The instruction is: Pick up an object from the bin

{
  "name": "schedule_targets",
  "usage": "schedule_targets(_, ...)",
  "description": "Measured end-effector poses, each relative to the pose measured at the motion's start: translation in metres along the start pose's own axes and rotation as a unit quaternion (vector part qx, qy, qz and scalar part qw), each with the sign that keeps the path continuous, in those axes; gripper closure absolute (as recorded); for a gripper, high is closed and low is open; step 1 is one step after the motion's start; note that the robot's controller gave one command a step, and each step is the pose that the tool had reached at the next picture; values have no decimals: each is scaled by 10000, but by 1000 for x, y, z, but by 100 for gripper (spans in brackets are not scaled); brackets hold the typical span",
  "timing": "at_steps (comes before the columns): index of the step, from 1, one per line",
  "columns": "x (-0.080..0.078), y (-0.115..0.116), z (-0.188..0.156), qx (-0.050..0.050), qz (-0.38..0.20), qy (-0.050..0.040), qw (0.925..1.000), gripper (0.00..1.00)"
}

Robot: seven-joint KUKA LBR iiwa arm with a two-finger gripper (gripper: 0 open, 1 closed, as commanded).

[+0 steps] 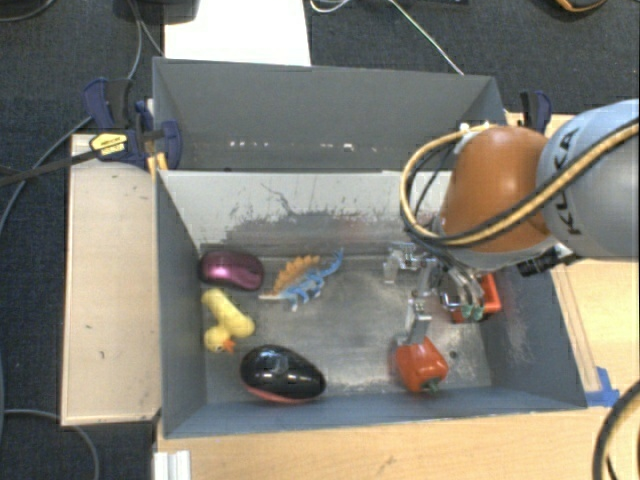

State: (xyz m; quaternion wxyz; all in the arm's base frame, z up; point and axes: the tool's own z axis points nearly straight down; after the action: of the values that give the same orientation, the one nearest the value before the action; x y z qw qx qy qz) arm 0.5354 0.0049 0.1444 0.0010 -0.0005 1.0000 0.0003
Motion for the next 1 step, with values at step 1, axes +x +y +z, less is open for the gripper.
schedule_targets(1, 0, 0, 0, 0, 0, 0, 10000, 0)
